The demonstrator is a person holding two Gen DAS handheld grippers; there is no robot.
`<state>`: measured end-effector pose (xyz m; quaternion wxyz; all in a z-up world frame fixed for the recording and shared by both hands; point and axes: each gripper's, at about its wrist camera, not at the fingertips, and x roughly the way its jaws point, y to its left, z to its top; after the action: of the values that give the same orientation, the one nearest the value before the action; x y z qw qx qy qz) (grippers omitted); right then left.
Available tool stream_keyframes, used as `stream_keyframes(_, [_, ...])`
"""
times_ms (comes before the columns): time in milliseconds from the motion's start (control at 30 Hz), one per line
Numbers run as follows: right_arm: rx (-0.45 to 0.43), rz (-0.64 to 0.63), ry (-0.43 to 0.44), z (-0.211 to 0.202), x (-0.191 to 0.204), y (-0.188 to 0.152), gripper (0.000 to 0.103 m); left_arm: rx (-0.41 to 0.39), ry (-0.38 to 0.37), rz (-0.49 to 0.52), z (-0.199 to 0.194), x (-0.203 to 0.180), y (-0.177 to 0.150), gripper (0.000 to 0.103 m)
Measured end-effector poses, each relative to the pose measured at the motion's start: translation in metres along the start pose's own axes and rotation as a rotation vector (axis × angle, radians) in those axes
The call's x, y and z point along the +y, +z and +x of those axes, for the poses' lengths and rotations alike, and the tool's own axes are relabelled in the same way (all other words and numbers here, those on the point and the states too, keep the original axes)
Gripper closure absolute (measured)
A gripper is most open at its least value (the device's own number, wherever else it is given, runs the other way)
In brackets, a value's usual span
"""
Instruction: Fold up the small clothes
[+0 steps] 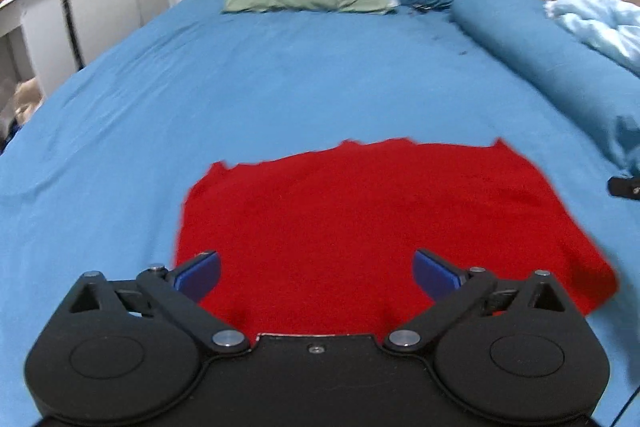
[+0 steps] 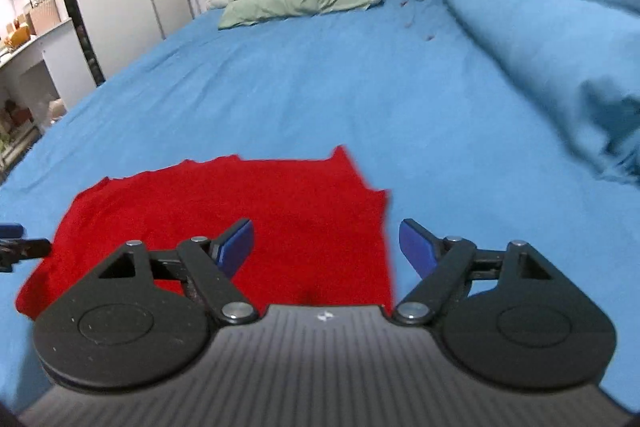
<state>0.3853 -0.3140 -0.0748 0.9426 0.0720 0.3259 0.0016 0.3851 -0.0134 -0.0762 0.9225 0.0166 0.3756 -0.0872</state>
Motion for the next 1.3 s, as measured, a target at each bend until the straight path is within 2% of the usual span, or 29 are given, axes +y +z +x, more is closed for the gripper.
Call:
stream_keyframes(133, [0.043,0.026,-0.037,0.001,-0.016,-0.010,0.008,0.032,-0.043,-0.003,0.009,-0.031,-0.001,0.000])
stream_keyframes(300, [0.111,0.012,-0.075,0.023,-0.021,-0.048,0.012,0.080,-0.035,0.037,0.038,-0.056,-0.011,0.000])
stream_keyframes(567, [0.174,-0.001,-0.092,0.060,-0.017,-0.076,0.013,0.147,-0.007,0.031,0.074,-0.065,-0.027,0.000])
stream_keyframes(667, [0.156,0.027,-0.056,0.061,-0.017,-0.082,0.013,0.165,-0.004,0.021,0.084,-0.063,-0.030,0.000])
stream_keyframes(700, [0.147,0.013,-0.046,0.059,-0.016,-0.084,0.017,0.171,-0.003,0.019,0.087,-0.062,-0.031,0.000])
stream_keyframes(733, [0.141,-0.006,-0.038,0.058,-0.013,-0.085,0.026,0.175,-0.004,0.017,0.090,-0.062,-0.032,0.000])
stream_keyframes(800, [0.133,-0.028,-0.015,0.055,-0.009,-0.087,0.037,0.177,-0.003,0.022,0.094,-0.061,-0.033,0.000])
stream_keyframes(867, [0.135,-0.023,-0.005,0.056,-0.007,-0.085,0.057,0.185,0.003,0.034,0.097,-0.062,-0.033,0.000])
stream_keyframes(900, [0.136,-0.010,-0.002,0.056,-0.006,-0.084,0.071,0.194,0.006,0.035,0.100,-0.063,-0.032,0.000])
stream_keyframes(1000, [0.139,0.082,-0.010,0.056,-0.010,-0.077,0.079,0.228,0.013,0.024,0.105,-0.062,-0.028,0.000])
stream_keyframes(1100, [0.123,0.223,0.020,0.050,-0.014,-0.064,0.080,0.267,0.012,0.010,0.110,-0.063,-0.018,0.000])
stream_keyframes(1200, [0.060,0.358,0.104,0.036,-0.008,-0.036,0.081,0.230,-0.050,-0.008,0.097,-0.048,-0.010,0.001])
stream_keyframes(1300, [-0.017,0.364,0.220,0.021,0.027,0.002,0.081,0.184,-0.050,-0.060,0.067,-0.013,-0.004,0.001])
